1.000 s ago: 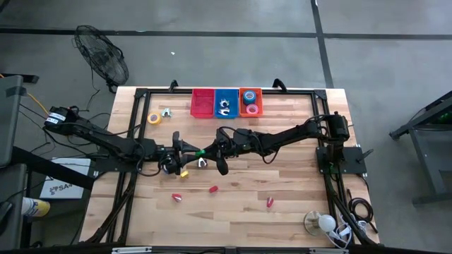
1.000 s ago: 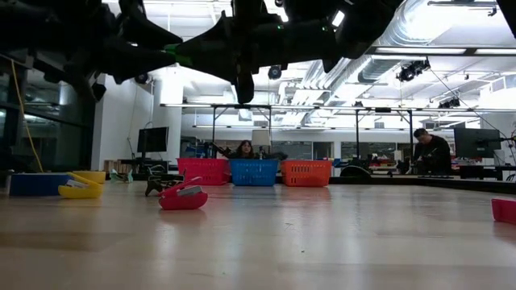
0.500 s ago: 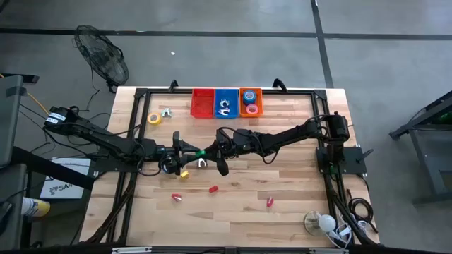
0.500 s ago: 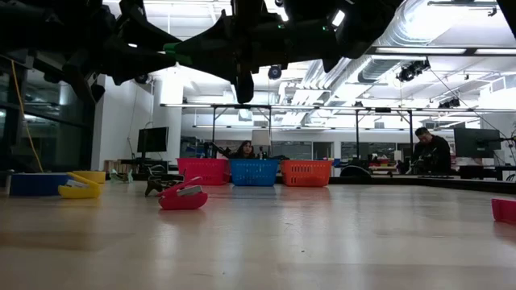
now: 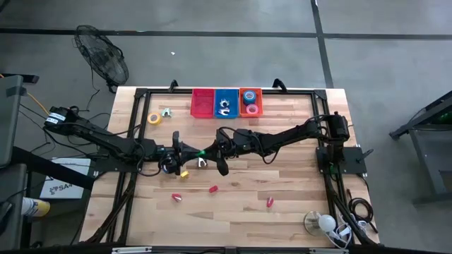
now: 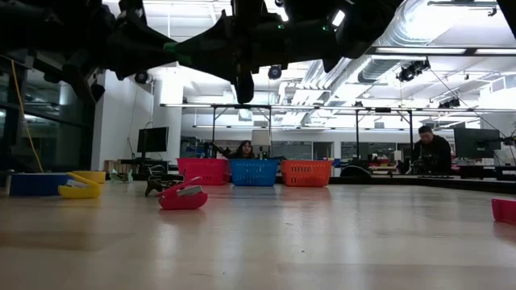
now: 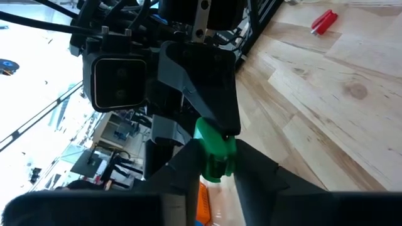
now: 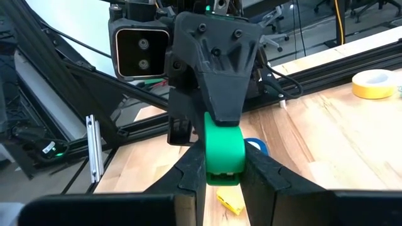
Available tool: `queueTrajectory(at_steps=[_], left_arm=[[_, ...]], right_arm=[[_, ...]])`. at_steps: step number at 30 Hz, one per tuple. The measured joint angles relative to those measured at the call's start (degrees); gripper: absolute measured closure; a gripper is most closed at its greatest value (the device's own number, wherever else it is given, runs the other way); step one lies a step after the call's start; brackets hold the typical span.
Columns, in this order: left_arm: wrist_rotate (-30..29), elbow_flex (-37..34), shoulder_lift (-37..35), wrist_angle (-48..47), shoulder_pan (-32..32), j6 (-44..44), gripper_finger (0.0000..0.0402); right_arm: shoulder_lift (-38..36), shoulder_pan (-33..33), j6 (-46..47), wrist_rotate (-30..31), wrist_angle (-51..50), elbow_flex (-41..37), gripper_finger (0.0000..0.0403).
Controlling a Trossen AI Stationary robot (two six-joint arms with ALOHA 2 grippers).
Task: Pick and place Stapler, Stapler remover, tape
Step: Put the green stapler into the red bin
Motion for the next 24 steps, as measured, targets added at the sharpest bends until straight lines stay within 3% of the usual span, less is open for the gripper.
queueTrajectory(at_steps=[4, 17, 24], left_arm=[[0.02, -0.01, 0.0, 0.06, 0.0, 0.13, 0.0346], [0.09, -0.01, 0.0, 0.01, 0.0, -0.04, 0.0344], [0.35, -0.01, 0.0, -0.25, 0.0, -0.69, 0.0345]], right_arm=[[0.0, 0.0, 0.15, -0.04, -0.06, -0.02, 0.0338], [0.0, 0.0, 0.15, 0.59, -0.06, -0.02, 0.0336], [0.0, 0.0, -0.22, 0.38, -0.2, -0.02, 0.0317]])
